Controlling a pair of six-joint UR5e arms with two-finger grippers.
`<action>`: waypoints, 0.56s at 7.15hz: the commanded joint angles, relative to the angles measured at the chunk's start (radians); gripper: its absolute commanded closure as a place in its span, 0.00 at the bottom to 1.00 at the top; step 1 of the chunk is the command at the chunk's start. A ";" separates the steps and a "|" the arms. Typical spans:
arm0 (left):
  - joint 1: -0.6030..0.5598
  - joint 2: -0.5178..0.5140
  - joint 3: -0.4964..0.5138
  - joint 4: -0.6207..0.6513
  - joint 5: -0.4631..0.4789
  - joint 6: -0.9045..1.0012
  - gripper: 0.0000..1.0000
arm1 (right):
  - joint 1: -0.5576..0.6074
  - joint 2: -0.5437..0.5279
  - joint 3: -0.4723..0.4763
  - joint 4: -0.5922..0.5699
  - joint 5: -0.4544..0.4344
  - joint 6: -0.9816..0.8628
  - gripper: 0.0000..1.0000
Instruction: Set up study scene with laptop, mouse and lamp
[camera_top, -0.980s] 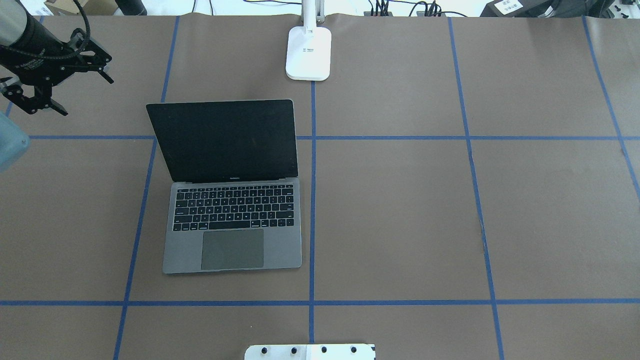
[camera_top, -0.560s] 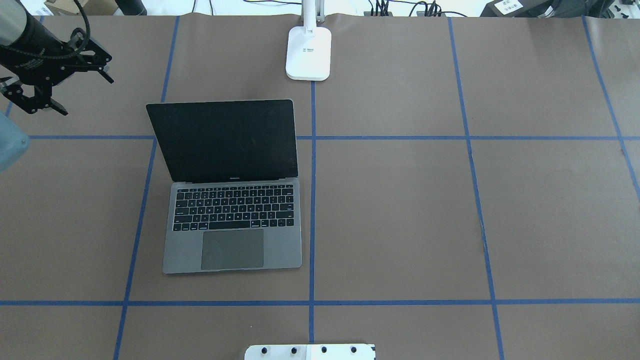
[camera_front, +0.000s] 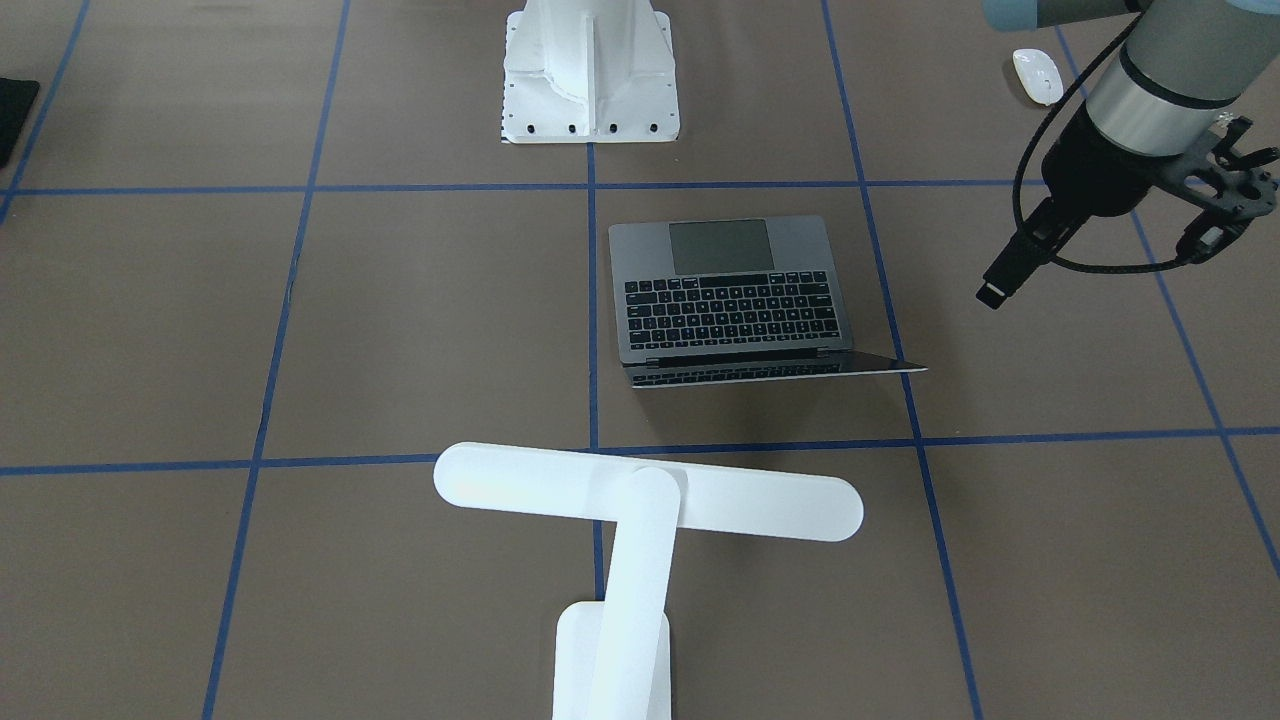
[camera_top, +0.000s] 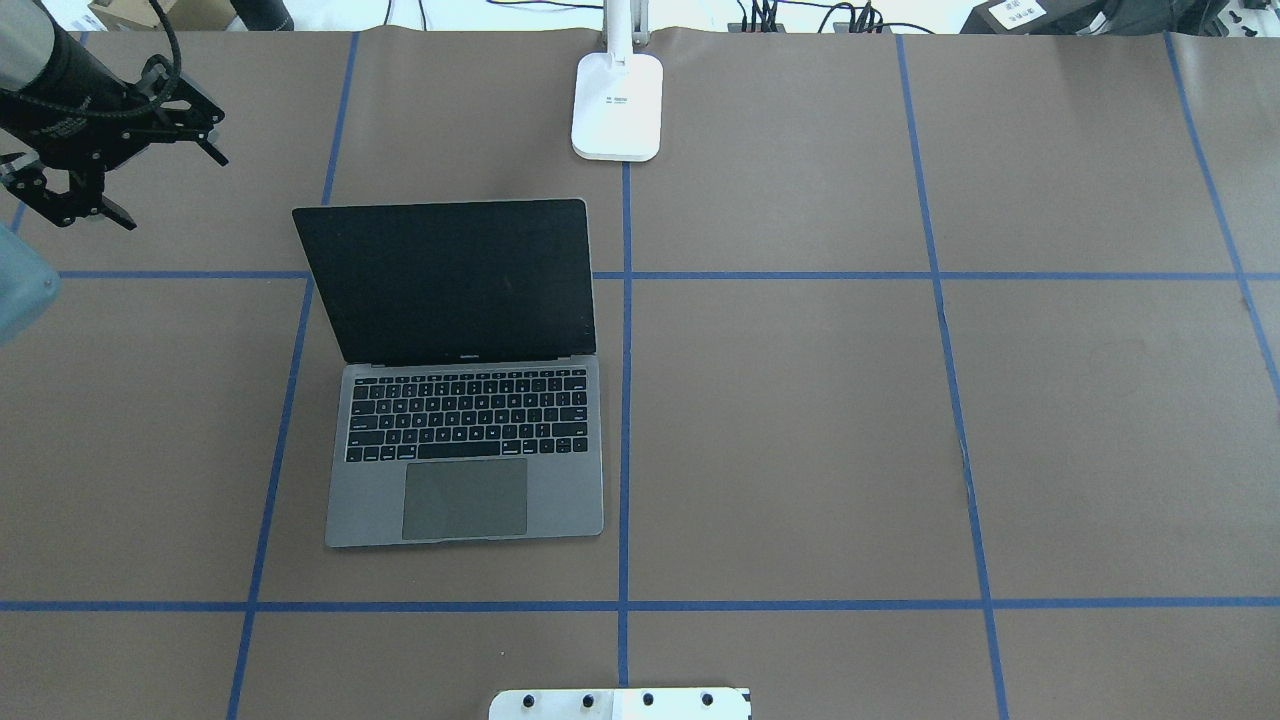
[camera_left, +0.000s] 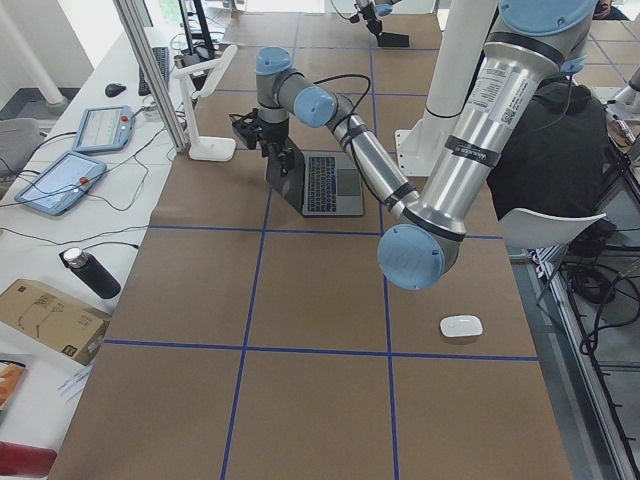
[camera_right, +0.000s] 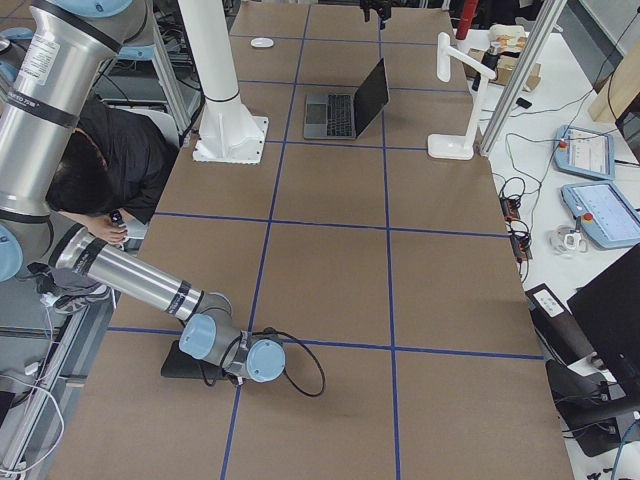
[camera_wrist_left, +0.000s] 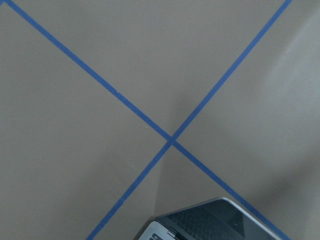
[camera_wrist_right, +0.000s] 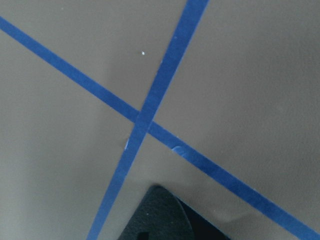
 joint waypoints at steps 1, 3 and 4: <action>0.001 0.001 -0.001 0.000 0.011 0.000 0.00 | 0.003 -0.009 0.015 0.002 0.000 -0.010 1.00; 0.001 0.003 0.001 0.000 0.011 0.000 0.00 | 0.007 -0.034 0.099 -0.017 0.076 -0.010 1.00; 0.001 0.003 0.002 0.000 0.011 0.000 0.00 | 0.009 -0.039 0.172 -0.081 0.087 -0.010 1.00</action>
